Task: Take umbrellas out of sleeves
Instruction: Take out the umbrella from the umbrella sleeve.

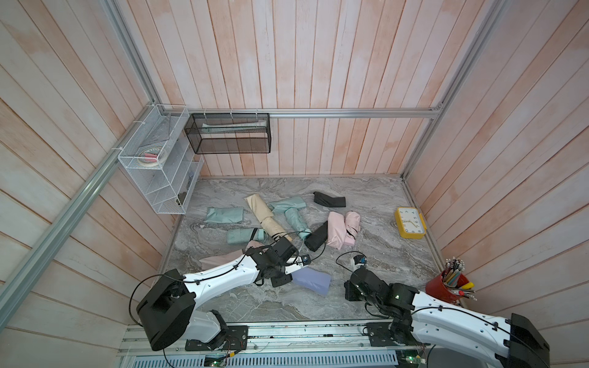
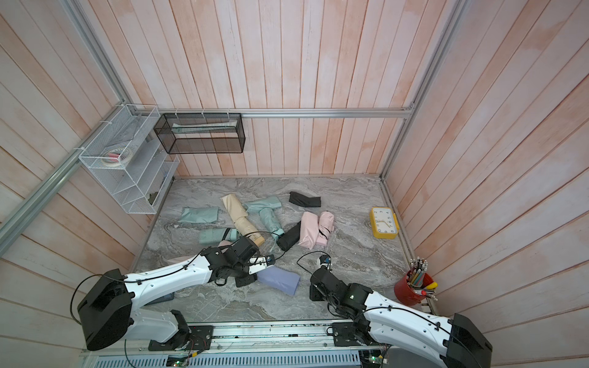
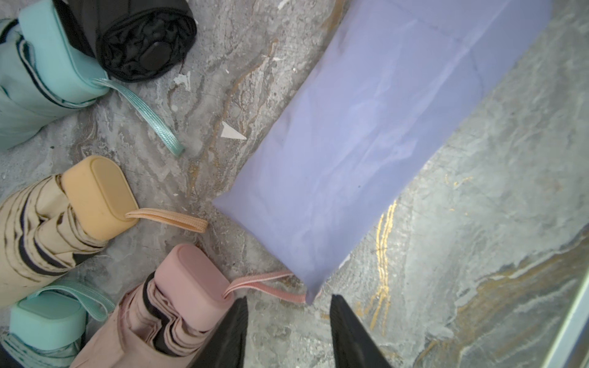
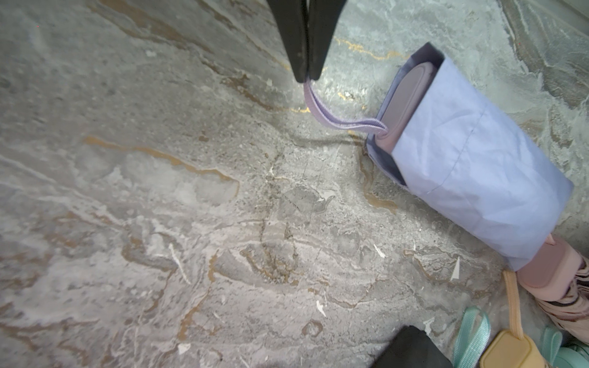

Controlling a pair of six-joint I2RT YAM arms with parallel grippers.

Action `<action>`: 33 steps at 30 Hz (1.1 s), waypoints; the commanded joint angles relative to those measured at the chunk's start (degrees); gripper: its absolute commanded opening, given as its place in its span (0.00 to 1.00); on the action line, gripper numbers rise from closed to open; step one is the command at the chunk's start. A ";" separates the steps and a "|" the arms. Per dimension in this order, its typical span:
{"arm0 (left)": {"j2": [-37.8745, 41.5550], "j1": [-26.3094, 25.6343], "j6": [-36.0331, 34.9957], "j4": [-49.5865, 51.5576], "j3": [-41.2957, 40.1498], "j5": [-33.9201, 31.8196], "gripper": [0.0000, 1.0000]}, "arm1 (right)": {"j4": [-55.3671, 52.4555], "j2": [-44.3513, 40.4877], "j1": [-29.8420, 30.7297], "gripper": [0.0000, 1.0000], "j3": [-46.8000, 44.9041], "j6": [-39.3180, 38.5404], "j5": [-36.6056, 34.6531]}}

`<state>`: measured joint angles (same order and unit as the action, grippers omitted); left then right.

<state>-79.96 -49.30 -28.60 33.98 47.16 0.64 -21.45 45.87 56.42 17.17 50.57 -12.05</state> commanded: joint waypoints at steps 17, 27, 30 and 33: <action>-7.83 1.79 -2.51 -0.83 0.91 2.08 0.52 | -0.44 -1.35 -0.34 0.06 -1.44 0.51 0.01; -8.64 2.13 -2.94 -0.24 1.29 4.18 0.32 | -0.02 -0.47 -0.35 0.06 -1.52 0.85 -0.03; -8.85 2.38 -2.87 0.23 1.62 4.28 0.17 | -0.11 -0.43 -0.35 0.06 -1.46 0.88 -0.01; -8.39 2.67 -2.52 0.26 1.84 4.02 0.09 | -0.52 -0.52 -0.35 0.06 -1.29 0.99 0.33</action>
<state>-88.07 -47.13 -31.31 33.89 47.46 4.08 -21.37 45.28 56.42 16.21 51.00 -11.90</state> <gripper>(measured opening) 0.100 0.059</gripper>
